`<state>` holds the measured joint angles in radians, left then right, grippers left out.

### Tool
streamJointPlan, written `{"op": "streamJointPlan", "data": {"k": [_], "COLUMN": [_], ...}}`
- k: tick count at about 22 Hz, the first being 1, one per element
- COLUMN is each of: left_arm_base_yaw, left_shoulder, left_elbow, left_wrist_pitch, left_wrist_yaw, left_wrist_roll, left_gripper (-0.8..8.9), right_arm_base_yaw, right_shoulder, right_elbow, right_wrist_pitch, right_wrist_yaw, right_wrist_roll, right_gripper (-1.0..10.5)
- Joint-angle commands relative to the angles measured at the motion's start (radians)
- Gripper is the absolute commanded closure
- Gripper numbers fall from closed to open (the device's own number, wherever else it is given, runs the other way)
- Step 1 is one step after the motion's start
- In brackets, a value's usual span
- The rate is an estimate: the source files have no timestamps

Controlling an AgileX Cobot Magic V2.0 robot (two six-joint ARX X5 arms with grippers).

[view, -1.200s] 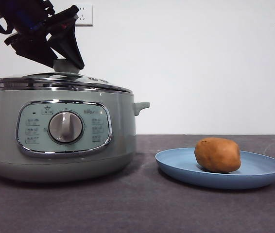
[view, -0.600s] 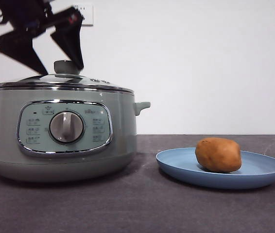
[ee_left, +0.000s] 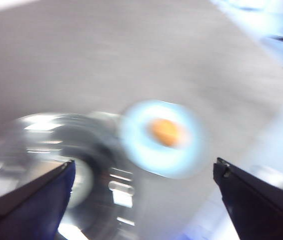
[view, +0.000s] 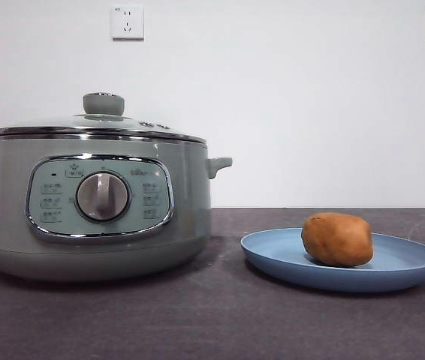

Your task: Take the potato out from the steamer,put the potato on the plate,close the lid

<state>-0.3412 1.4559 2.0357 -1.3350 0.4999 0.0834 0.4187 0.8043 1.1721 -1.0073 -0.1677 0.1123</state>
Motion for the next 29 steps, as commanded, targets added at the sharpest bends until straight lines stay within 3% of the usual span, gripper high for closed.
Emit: {"op": "streamJointPlan", "data": {"k": [1, 2, 3, 4, 6, 19, 29], "left_arm_base_yaw": [-0.016, -0.025, -0.029, -0.028, -0.029, -0.03, -0.03], "left_shoulder": [0.0, -0.001, -0.001, -0.001, -0.001, -0.001, -0.001], "left_elbow": [0.021, 0.021, 0.021, 0.021, 0.021, 0.021, 0.021], "left_wrist_pitch": [-0.047, -0.048, -0.048, -0.048, -0.048, -0.02, -0.02], "left_wrist_yaw": [0.052, 0.051, 0.05, 0.047, 0.044, -0.001, 0.0], "left_wrist_roll": [0.076, 0.076, 0.077, 0.08, 0.129, 0.098, 0.098], "left_gripper": [3.48, 3.54, 4.25, 5.4, 8.44, 8.17, 8.17], "right_arm_base_yaw": [0.0, 0.0, 0.001, 0.002, 0.002, 0.001, 0.001], "right_shoulder": [0.016, 0.026, 0.035, 0.042, 0.058, 0.072, 0.072], "right_elbow": [-0.004, -0.004, -0.004, -0.004, -0.004, -0.004, -0.004], "right_wrist_pitch": [0.063, 0.089, 0.109, 0.116, 0.117, 0.196, 0.187], "right_wrist_yaw": [-0.163, -0.217, -0.25, -0.253, -0.249, -0.083, -0.085], "right_wrist_roll": [-0.013, -0.013, -0.013, -0.017, -0.064, -0.069, -0.069], "right_gripper": [3.5, 3.6, 4.6, 5.9, 9.7, 9.5, 9.5]}}
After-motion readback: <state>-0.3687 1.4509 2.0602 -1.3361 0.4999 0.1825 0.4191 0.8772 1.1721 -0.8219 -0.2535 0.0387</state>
